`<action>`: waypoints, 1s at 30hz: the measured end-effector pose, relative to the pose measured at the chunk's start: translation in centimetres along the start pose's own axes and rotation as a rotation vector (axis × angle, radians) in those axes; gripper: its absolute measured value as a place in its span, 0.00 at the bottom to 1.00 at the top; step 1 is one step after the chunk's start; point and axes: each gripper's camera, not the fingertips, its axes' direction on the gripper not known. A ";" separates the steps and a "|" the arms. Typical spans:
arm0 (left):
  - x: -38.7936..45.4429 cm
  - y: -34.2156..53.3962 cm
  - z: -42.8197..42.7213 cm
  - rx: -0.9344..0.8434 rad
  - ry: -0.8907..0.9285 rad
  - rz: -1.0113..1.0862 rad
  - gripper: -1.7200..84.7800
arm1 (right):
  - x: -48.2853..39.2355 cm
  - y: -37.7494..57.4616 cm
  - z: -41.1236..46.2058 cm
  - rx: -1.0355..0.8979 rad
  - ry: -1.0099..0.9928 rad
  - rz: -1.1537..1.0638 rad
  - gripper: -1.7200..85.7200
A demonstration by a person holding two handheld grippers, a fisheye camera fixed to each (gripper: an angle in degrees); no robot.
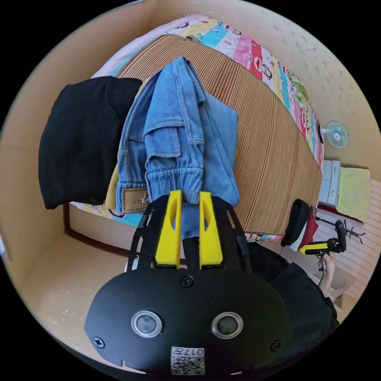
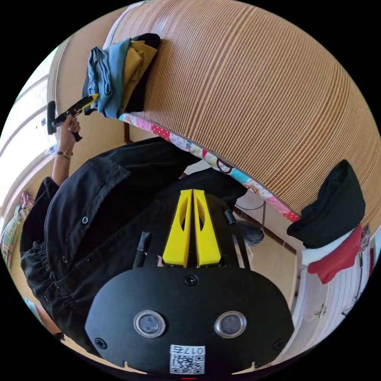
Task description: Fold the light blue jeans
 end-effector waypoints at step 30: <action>45.7 5.8 -16.0 0.307 0.551 1.125 0.10 | -8.1 15.6 -12.4 0.905 0.308 0.154 0.07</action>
